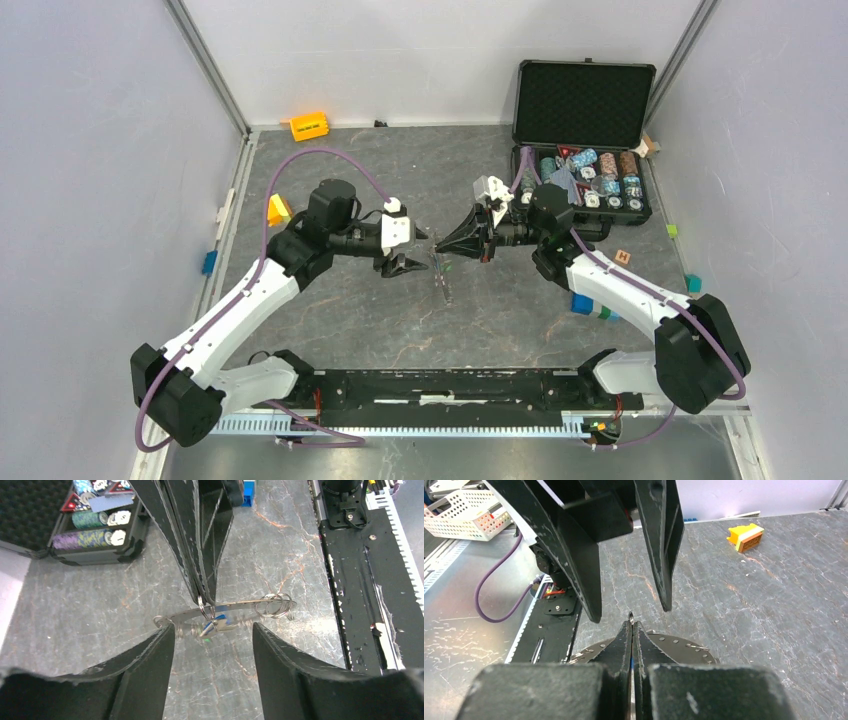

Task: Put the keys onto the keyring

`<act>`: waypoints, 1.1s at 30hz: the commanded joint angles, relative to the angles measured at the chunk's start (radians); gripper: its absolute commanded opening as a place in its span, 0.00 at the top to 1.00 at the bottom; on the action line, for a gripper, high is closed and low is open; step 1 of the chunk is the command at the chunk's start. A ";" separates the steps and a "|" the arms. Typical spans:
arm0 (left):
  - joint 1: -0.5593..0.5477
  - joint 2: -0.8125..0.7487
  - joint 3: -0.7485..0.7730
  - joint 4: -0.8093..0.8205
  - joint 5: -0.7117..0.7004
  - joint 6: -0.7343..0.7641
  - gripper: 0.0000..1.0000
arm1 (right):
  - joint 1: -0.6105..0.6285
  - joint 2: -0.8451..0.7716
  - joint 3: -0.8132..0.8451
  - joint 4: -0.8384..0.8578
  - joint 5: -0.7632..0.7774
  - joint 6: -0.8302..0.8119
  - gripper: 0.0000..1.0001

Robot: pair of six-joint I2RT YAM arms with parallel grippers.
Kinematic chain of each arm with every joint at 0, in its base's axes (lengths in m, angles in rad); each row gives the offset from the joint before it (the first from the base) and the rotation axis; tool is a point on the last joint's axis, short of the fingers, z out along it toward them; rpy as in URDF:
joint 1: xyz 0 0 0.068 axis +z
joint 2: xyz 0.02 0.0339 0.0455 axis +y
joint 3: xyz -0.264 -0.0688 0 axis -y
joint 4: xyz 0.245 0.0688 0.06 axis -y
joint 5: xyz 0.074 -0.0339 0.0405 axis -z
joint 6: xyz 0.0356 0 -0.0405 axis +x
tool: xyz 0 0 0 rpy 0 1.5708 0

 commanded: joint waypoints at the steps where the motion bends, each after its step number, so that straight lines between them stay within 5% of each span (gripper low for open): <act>1: 0.002 0.012 0.085 -0.070 0.021 0.043 0.37 | -0.004 -0.037 0.018 0.014 -0.004 -0.033 1.00; 8: 0.000 0.061 0.079 0.002 0.076 -0.023 0.57 | -0.004 -0.043 0.017 0.017 -0.010 -0.030 1.00; 24: 0.002 0.058 0.077 0.040 0.071 -0.078 0.72 | -0.003 -0.039 0.009 0.002 -0.011 -0.051 1.00; 33: 0.002 0.067 0.074 0.041 0.080 -0.079 0.94 | -0.004 -0.036 0.010 -0.003 -0.010 -0.057 1.00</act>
